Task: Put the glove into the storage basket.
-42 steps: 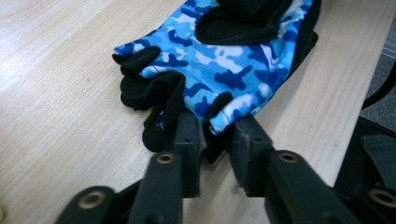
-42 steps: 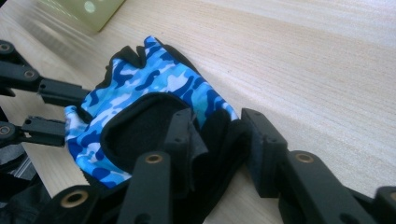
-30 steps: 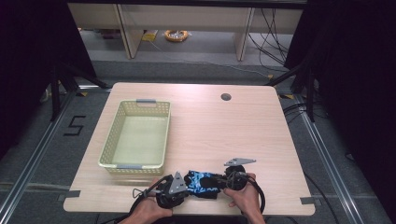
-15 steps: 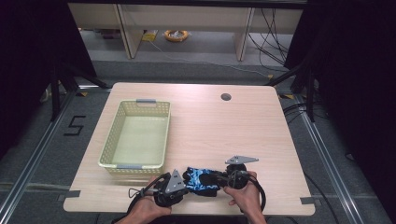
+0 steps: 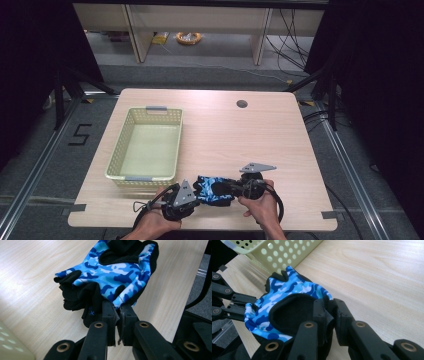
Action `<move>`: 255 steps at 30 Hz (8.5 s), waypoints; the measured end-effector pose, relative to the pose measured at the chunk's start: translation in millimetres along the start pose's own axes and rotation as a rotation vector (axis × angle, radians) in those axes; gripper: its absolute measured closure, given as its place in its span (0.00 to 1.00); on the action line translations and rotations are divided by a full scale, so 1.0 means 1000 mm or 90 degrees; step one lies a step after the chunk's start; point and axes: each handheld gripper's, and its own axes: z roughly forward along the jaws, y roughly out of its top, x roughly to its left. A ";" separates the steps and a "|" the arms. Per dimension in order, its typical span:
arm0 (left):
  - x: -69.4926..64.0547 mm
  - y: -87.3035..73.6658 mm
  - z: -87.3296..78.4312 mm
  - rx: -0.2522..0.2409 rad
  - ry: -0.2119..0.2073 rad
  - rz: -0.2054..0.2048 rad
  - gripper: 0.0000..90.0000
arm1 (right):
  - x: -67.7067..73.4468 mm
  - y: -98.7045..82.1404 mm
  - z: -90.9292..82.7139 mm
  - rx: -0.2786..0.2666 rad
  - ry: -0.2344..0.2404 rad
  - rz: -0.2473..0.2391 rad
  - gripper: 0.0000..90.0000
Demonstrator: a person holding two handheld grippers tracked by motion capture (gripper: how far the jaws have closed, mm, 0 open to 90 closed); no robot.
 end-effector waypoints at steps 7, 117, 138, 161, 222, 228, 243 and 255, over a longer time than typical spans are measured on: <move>0.007 0.010 -0.015 -0.012 0.008 -0.009 0.94 | 0.006 0.016 -0.004 -0.011 0.008 -0.015 0.90; 0.171 -0.034 -0.107 0.126 0.085 -0.161 0.49 | 0.101 0.160 0.192 0.176 -0.070 -0.082 0.72; 0.158 -0.022 -0.114 0.071 0.074 -0.182 0.40 | 0.101 0.172 0.143 0.109 -0.039 -0.072 0.53; 0.118 0.002 -0.098 -0.008 0.024 -0.191 0.26 | 0.051 0.133 0.046 0.039 -0.020 -0.067 0.41; 0.012 -0.038 -0.049 -0.031 -0.074 -0.138 0.19 | -0.005 -0.037 -0.038 0.013 0.001 0.001 0.31; 0.014 -0.050 -0.048 -0.037 -0.062 -0.136 0.18 | 0.002 -0.048 -0.041 0.008 -0.004 -0.015 0.28; 0.008 -0.067 -0.040 0.000 -0.053 -0.096 0.17 | 0.010 -0.063 -0.033 0.032 0.003 -0.051 0.23; 0.009 -0.069 -0.038 0.009 -0.051 -0.101 0.17 | 0.008 -0.063 -0.034 0.030 -0.015 -0.055 0.23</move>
